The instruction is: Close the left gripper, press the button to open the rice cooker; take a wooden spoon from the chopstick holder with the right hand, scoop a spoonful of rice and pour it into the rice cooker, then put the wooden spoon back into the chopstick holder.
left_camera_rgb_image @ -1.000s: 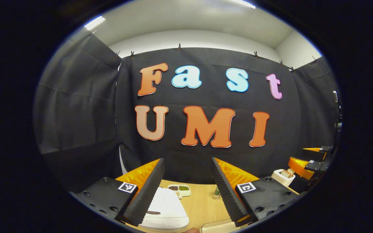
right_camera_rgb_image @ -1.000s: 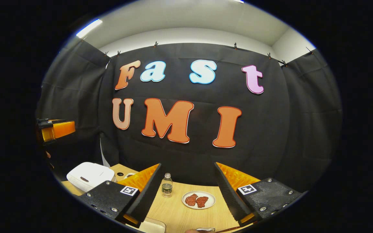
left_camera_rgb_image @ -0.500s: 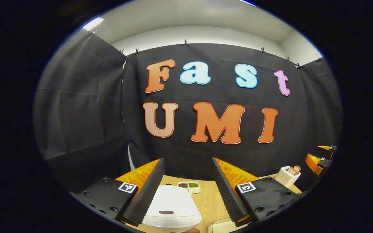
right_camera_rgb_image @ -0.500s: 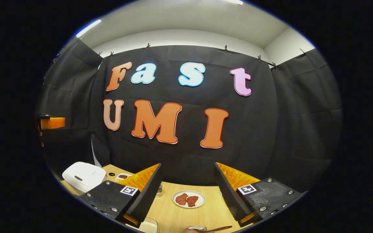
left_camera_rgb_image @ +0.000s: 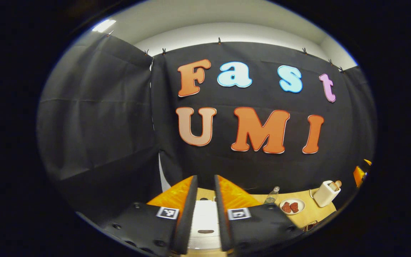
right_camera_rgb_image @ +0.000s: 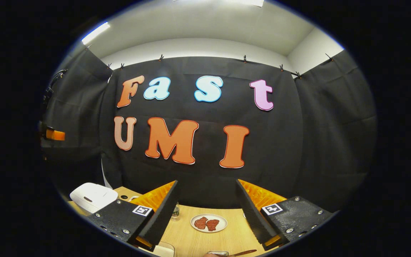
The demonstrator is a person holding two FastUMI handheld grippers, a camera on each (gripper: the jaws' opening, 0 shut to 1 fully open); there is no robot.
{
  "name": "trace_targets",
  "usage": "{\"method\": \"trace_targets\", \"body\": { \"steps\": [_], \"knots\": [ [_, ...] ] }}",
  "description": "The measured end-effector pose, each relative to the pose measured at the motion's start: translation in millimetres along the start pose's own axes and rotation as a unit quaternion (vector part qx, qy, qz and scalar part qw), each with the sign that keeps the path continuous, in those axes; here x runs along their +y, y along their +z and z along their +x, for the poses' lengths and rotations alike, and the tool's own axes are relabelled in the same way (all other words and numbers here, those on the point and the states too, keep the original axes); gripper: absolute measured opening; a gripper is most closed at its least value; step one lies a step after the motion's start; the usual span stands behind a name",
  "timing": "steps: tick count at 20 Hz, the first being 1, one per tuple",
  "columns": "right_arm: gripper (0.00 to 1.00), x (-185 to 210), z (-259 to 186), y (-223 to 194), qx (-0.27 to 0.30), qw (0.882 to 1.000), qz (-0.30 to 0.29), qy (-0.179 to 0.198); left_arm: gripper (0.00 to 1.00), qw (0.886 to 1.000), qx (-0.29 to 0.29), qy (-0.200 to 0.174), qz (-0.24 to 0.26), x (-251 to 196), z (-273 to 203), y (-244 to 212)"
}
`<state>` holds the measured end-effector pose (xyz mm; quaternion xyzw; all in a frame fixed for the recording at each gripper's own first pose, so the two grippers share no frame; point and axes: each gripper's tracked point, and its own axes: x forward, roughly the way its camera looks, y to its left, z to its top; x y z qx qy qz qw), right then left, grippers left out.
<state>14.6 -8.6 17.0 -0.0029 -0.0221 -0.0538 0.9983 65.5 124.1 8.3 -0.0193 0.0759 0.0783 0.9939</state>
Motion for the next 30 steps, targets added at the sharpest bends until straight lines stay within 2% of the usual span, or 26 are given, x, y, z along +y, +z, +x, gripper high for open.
{"method": "trace_targets", "body": {
  "steps": [1,2,5,6,9,10,11,14,16,17,25,30],
  "knots": [
    [0.93,-1,0,-3,0.003,1.0,-0.002,0.0,0.1,1.0,0.027,-0.008,-0.013,2,7,-14],
    [0.99,-1,0,-5,0.005,1.0,-0.005,-0.001,0.07,0.998,0.053,-0.016,-0.027,-1,13,-24],
    [0.99,4,1,-17,0.019,1.0,-0.012,0.003,0.05,0.985,0.16,-0.025,-0.06,-2,36,-74],
    [0.96,6,2,-22,0.025,1.0,-0.015,0.004,0.05,0.977,0.197,-0.033,-0.067,-4,39,-93],
    [0.99,4,5,-31,0.037,0.999,-0.023,0.003,0.05,0.948,0.304,-0.049,-0.085,-14,50,-140],
    [0.96,5,5,-33,0.042,0.999,-0.023,0.003,0.02,0.938,0.329,-0.057,-0.09,-17,55,-151],
    [0.96,5,5,-38,0.047,0.999,-0.023,0.002,0.05,0.929,0.352,-0.061,-0.098,-19,58,-163],
    [0.96,6,5,-48,0.06,0.998,-0.032,0.0,0.05,0.9,0.413,-0.074,-0.119,-25,68,-190],
    [0.96,4,4,-52,0.065,0.997,-0.039,-0.003,0.02,0.885,0.443,-0.073,-0.126,-30,74,-213],
    [0.96,2,4,-56,0.068,0.997,-0.04,-0.004,0.05,0.879,0.455,-0.071,-0.126,-32,78,-222],
    [0.96,-2,2,-73,0.089,0.995,-0.04,-0.013,0.05,0.851,0.509,-0.042,-0.123,-24,85,-267],
    [0.96,-4,1,-84,0.1,0.994,-0.043,-0.013,0.05,0.849,0.511,-0.035,-0.129,-25,78,-279]
  ]
}}
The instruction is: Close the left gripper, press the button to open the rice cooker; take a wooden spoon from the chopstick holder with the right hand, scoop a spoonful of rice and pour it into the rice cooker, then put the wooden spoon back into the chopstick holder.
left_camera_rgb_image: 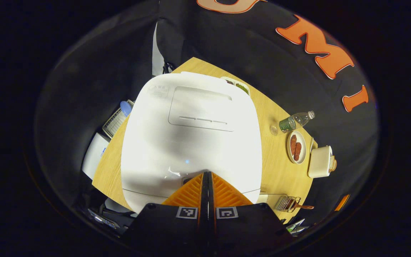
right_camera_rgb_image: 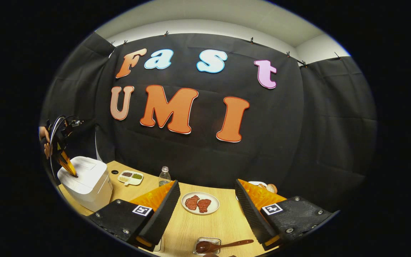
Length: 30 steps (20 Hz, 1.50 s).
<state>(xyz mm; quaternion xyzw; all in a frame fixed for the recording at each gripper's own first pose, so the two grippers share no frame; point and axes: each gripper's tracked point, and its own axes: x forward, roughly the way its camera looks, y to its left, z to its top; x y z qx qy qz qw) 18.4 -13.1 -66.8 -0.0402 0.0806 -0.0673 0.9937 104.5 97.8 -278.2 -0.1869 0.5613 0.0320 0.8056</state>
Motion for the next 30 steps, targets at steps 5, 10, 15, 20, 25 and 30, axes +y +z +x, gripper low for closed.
{"method": "trace_targets", "body": {
  "steps": [5,10,15,20,25,30],
  "knots": [
    [0.96,4,4,-6,0.004,1.0,0.004,0.01,0.05,1.0,-0.016,0.005,0.007,0,1,-3],
    [0.96,4,14,-9,0.012,0.999,0.002,0.029,0.05,0.991,-0.133,-0.005,0.027,-14,-37,31],
    [0.96,4,20,-7,0.008,0.999,-0.003,0.038,0.05,0.948,-0.312,0.012,0.059,-31,-106,91],
    [0.96,-6,20,-9,0.007,0.999,0.001,0.037,0.05,0.888,-0.448,0.035,0.101,-50,-179,119],
    [0.96,-21,16,-31,0.025,0.999,0.018,0.026,0.05,0.851,-0.51,0.035,0.117,-71,-214,99],
    [0.96,-44,11,-51,0.044,0.998,0.047,0.008,0.15,0.81,-0.56,0.036,0.169,-105,-249,72]
  ]
}}
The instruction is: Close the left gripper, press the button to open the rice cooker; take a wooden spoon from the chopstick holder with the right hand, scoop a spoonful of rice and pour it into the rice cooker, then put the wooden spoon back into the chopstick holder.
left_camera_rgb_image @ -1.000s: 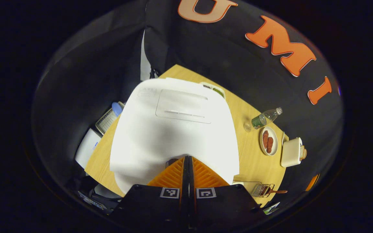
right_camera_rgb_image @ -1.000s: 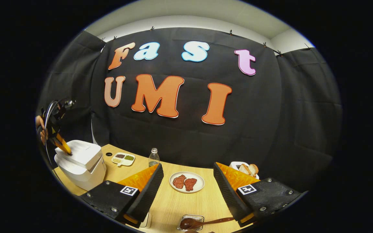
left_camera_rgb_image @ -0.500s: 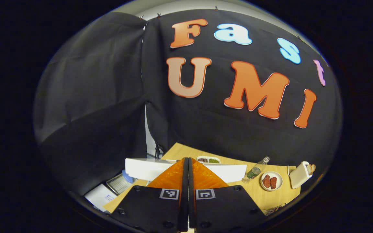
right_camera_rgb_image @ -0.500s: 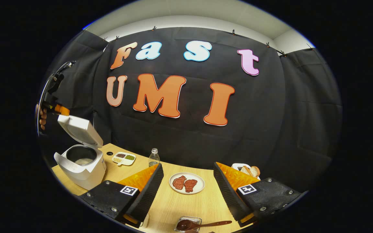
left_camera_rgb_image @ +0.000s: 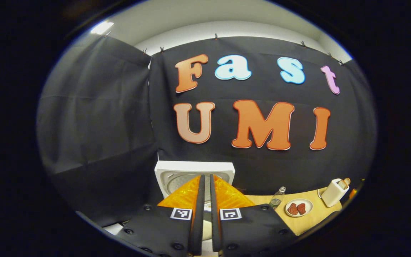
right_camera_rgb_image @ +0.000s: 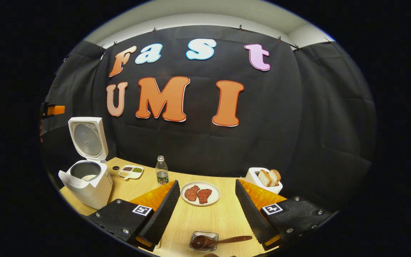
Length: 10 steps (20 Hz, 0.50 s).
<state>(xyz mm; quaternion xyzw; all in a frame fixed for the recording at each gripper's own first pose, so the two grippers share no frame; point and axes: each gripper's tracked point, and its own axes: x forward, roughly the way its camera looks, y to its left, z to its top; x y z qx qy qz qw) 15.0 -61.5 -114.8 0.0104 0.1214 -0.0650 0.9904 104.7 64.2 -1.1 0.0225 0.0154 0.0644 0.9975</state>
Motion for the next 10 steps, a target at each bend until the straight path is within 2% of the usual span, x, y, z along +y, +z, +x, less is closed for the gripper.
{"method": "trace_targets", "body": {
  "steps": [1,3,7,10],
  "knots": [
    [0.96,-5,-1,-4,0.004,1.0,0.004,-0.003,0.17,1.0,-0.011,-0.006,0.009,-7,-6,7],
    [0.96,-18,-3,-13,0.01,1.0,0.003,-0.014,0.45,0.999,-0.03,-0.018,0.01,-25,-21,18],
    [0.96,-44,-13,-30,0.022,0.999,0.01,-0.032,0.68,0.998,-0.05,-0.03,0.001,-46,-46,19],
    [0.96,-61,-19,-47,0.039,0.998,0.021,-0.04,0.86,0.998,-0.06,-0.02,0.005,-53,-64,13]
  ]
}}
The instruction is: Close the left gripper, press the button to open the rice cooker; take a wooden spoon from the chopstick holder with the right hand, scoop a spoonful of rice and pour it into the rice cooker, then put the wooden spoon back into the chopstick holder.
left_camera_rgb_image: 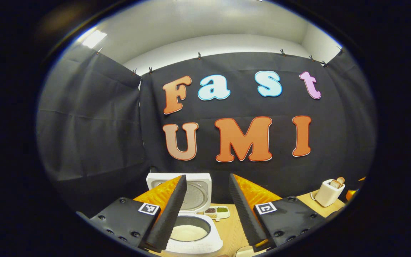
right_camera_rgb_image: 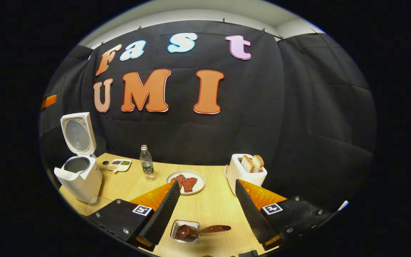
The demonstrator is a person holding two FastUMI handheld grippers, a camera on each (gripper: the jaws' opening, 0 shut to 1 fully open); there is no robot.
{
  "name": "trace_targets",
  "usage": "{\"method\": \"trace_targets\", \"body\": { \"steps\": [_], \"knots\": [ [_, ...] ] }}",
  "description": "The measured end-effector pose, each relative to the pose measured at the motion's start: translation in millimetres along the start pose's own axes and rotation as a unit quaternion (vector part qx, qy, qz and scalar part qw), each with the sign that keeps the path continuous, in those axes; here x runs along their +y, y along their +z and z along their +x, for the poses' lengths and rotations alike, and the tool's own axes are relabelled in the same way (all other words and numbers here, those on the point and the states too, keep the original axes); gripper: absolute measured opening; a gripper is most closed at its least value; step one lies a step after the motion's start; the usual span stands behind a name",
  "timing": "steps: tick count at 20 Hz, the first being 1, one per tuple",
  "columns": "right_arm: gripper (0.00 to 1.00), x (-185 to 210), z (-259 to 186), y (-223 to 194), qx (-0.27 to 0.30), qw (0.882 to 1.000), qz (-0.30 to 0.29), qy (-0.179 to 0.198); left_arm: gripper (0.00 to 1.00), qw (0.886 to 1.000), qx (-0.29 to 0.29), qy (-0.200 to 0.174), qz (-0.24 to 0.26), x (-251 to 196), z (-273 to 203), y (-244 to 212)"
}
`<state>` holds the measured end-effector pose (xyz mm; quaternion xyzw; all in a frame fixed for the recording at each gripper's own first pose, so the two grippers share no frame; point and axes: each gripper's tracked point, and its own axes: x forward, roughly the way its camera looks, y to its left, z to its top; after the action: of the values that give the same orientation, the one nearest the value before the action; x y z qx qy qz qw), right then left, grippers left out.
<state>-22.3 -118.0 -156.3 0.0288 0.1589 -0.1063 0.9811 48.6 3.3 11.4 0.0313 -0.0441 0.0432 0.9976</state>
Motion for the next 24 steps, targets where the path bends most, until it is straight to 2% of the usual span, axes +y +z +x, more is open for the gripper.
{"method": "trace_targets", "body": {
  "steps": [1,3,4,7,11,15,19,21,24],
  "knots": [
    [0.96,-8,-1,-5,0.003,1.0,0.002,-0.005,0.8,1.0,0.002,0.005,-0.001,-1,-6,-3],
    [0.96,-22,-1,-16,0.013,1.0,0.009,-0.012,0.9,1.0,0.006,0.009,-0.005,-7,-16,-10],
    [0.96,-27,-1,-23,0.021,1.0,0.015,-0.012,0.87,1.0,0.011,0.012,-0.007,-10,-21,-13],
    [0.96,-33,-1,-45,0.041,0.998,0.047,-0.004,0.93,0.999,0.027,0.034,-0.003,-7,-33,-25],
    [0.96,-34,9,-85,0.072,0.994,0.08,0.016,0.97,0.998,0.049,0.044,-0.011,-20,-49,-37],
    [0.95,-25,20,-117,0.103,0.989,0.103,0.034,0.98,0.997,0.05,0.06,0.006,-24,-64,-39],
    [0.94,-14,30,-147,0.131,0.983,0.118,0.056,0.94,0.996,0.055,0.071,0.002,-27,-77,-41],
    [0.94,-9,34,-159,0.142,0.98,0.124,0.059,0.97,0.995,0.06,0.079,-0.001,-26,-84,-45],
    [0.95,-3,42,-163,0.144,0.972,0.176,0.058,0.94,0.994,0.063,0.092,0.003,-25,-91,-46]
  ]
}}
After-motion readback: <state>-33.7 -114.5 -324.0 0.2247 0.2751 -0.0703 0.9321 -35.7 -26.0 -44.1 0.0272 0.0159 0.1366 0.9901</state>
